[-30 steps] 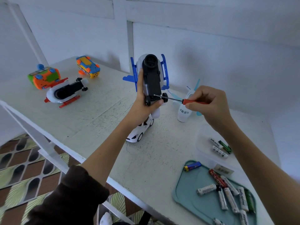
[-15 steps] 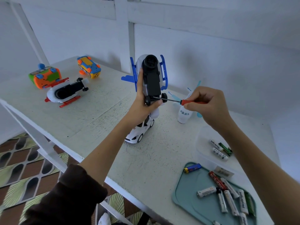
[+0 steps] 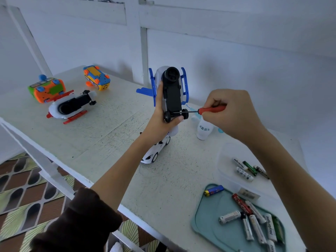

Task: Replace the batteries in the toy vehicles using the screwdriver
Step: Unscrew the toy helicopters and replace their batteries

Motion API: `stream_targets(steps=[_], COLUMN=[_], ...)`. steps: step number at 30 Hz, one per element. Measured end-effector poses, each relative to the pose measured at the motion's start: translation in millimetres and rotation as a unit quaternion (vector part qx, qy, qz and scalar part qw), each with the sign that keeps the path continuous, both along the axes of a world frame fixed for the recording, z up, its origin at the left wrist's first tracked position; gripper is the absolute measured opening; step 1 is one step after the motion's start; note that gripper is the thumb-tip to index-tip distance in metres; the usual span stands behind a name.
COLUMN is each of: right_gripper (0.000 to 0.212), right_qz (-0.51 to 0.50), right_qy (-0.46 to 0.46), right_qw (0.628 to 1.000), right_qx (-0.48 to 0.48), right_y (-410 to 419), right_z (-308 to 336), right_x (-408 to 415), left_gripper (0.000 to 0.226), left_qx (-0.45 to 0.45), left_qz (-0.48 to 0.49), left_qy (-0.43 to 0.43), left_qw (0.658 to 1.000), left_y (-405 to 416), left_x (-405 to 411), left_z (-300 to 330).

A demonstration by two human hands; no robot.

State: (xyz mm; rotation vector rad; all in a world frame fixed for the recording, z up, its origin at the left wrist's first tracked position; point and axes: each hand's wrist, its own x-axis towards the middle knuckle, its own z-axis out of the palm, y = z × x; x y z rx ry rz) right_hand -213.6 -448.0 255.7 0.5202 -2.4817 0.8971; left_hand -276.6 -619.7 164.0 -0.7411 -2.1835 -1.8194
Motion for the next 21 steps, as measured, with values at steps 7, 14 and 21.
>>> stream_targets(steps=[7,14,21], right_gripper=[0.015,0.039,0.019], right_qz=[-0.032,-0.028,0.028], right_qy=[0.018,-0.096,-0.065], right_qw=[0.982,0.955,0.967], right_qx=[0.185,0.278,0.245], right_y=[-14.0,-14.8,-3.5], right_z=[31.4,46.0,40.7], right_x=[2.0,8.3,3.5], left_gripper=[0.100,0.098,0.099], left_qx=[-0.003,0.008,-0.003], left_qz=[-0.017,-0.027,-0.042], left_qy=[-0.023,-0.064,-0.101], left_qw=[1.000,0.998,0.994], left_y=[11.5,23.1,31.1], left_x=[1.3,6.9,12.0], left_z=[-6.4,-20.2,-27.5])
